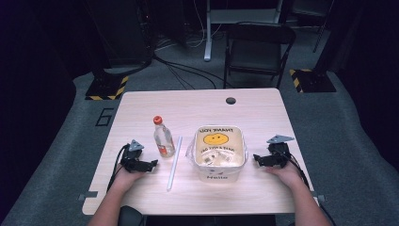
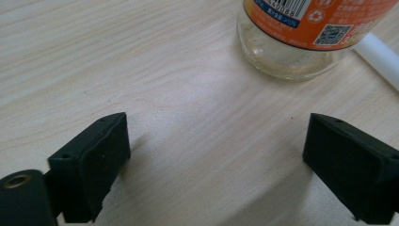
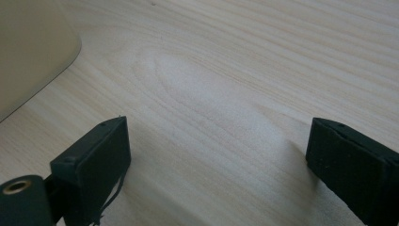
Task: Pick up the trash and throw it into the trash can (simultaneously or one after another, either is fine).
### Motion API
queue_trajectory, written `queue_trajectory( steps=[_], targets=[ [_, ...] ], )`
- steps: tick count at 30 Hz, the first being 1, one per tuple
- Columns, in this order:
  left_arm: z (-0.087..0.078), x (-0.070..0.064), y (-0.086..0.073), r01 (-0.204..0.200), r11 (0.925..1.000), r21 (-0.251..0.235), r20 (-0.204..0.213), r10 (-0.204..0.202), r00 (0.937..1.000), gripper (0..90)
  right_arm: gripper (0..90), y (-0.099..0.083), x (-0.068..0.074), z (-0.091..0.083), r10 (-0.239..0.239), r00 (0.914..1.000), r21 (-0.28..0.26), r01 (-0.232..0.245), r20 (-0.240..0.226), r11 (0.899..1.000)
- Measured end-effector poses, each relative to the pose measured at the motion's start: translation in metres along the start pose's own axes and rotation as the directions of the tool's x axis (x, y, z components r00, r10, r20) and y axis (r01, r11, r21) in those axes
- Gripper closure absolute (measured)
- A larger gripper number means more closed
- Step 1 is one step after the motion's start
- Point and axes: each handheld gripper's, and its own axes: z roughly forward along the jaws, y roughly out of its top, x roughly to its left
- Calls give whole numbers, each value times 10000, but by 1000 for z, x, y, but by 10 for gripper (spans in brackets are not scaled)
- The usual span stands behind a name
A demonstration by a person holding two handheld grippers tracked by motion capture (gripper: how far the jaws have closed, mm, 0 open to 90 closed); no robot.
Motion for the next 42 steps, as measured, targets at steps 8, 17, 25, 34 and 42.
queue_trajectory(
  steps=[8,17,25,34,42],
  targets=[
    [0,2,3,25,9999,-166,-36,-26,10000,211,62,0,0,0,-24,10000,39,24,-75,10000],
    [-13,3,3,715,9974,57,-65,-714,9974,323,62,1,0,0,-24,10000,28,24,-46,10000],
    [-31,0,14,1168,9914,-592,369,-1148,9927,351,62,0,0,0,-3,10000,16,3,-45,10000],
    [-44,-9,35,1111,9904,-821,761,-1050,9916,373,62,1,0,1,-12,10000,13,12,-21,10000],
    [-63,-15,62,462,9938,-1013,849,-377,9957,412,62,1,0,1,-13,10000,11,13,-22,10000]
  ],
)
